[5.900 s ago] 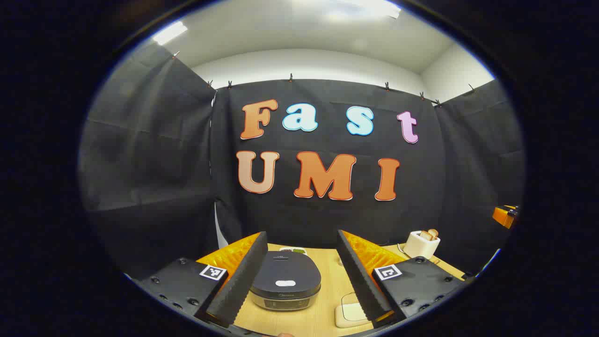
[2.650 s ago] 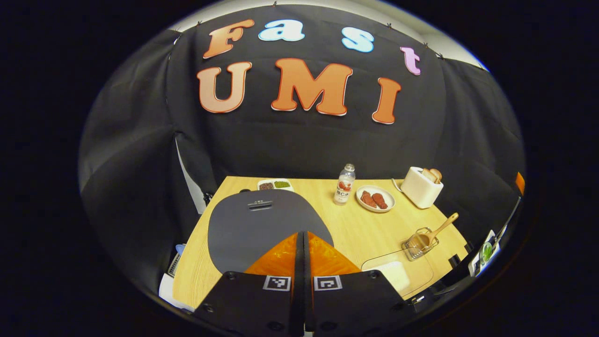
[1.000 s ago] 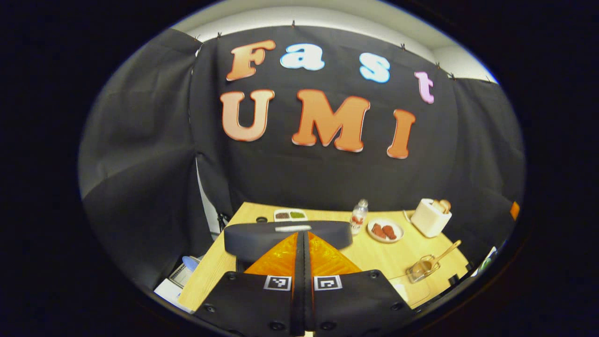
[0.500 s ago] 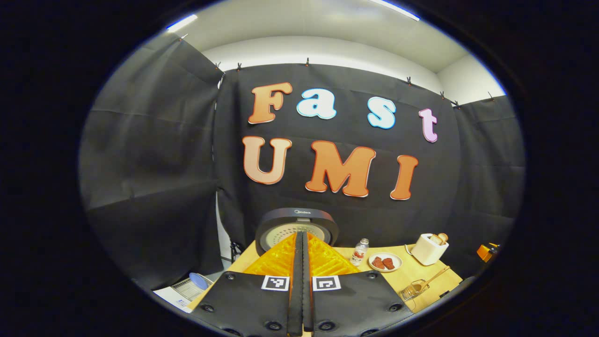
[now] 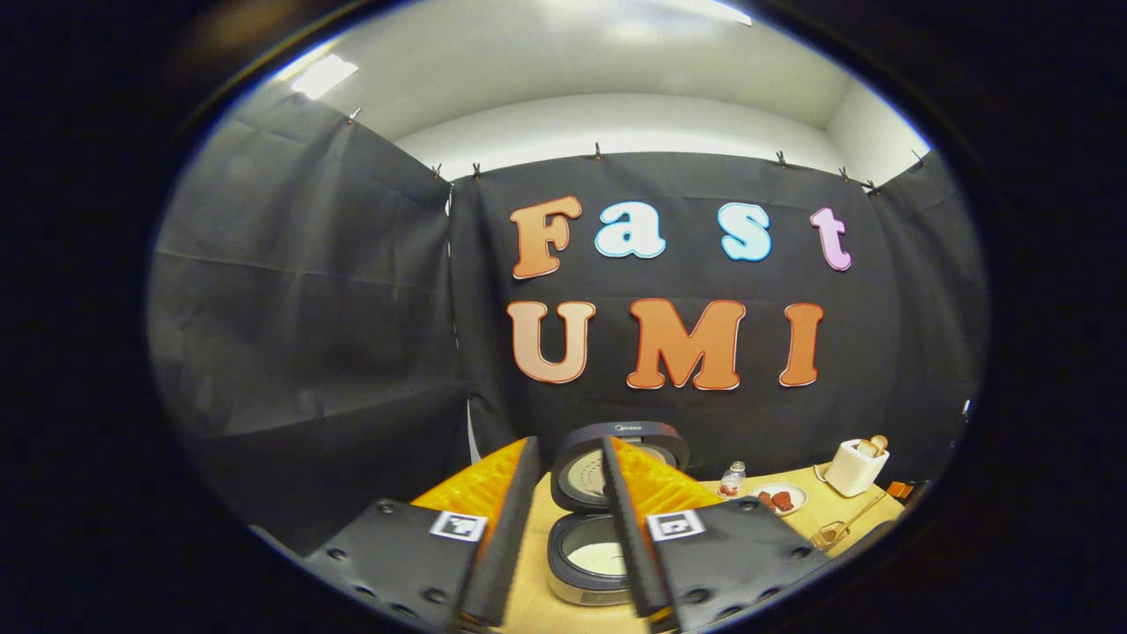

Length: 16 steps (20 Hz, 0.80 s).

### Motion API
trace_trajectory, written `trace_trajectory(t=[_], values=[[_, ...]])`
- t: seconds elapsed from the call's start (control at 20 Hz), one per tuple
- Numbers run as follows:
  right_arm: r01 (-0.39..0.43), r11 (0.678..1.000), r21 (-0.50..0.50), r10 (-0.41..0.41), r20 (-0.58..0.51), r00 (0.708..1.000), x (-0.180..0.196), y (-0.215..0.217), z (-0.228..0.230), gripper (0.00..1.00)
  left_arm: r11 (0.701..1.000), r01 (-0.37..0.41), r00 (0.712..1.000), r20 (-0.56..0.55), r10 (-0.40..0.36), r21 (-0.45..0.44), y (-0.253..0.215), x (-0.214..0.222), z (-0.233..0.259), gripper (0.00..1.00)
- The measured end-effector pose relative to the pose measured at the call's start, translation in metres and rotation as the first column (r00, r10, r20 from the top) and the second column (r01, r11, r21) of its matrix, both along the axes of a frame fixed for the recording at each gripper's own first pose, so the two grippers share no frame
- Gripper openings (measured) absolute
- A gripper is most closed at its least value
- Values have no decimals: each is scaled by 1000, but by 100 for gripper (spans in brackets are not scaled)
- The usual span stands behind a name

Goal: Close the left gripper, press the button to open the rice cooker; take a wooden spoon from the chopstick holder with the right hand, scoop a spoonful of rice and pour it into the rice cooker, then put the wooden spoon back into the chopstick holder.

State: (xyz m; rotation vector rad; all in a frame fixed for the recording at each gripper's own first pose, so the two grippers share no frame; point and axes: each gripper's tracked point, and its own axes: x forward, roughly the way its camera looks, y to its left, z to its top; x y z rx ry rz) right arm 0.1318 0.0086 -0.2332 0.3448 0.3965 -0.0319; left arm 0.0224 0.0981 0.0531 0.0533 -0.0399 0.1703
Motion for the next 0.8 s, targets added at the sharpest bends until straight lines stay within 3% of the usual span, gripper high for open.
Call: trace_trajectory(t=[0.3,0.4,0.5,0.55,0.6,0.7,0.75,0.8], values=[[29,996,90,-22,-77,997,19,1,-36,87,996,-81,997,19,80,26,27,-16,5,87],[33,992,121,-21,-96,995,23,4,-44,81,994,-106,994,11,105,37,33,-18,1,98],[25,989,144,-9,-112,994,25,9,-48,74,994,-110,994,-5,110,26,35,-18,-5,100],[26,988,150,-9,-111,994,27,10,-49,60,994,-111,994,-15,111,19,35,-17,-9,100],[31,988,152,-15,-110,994,29,9,-49,68,994,-113,993,-26,113,15,37,-15,-14,100],[37,985,169,-20,-105,994,34,8,-47,56,993,-118,992,-42,118,14,40,-13,-20,100],[35,981,189,-15,-107,994,38,12,-47,36,993,-119,992,-48,119,15,41,-11,-22,100],[35,978,206,-12,-111,994,38,13,-47,33,993,-119,991,-53,120,14,42,-9,-25,100]])
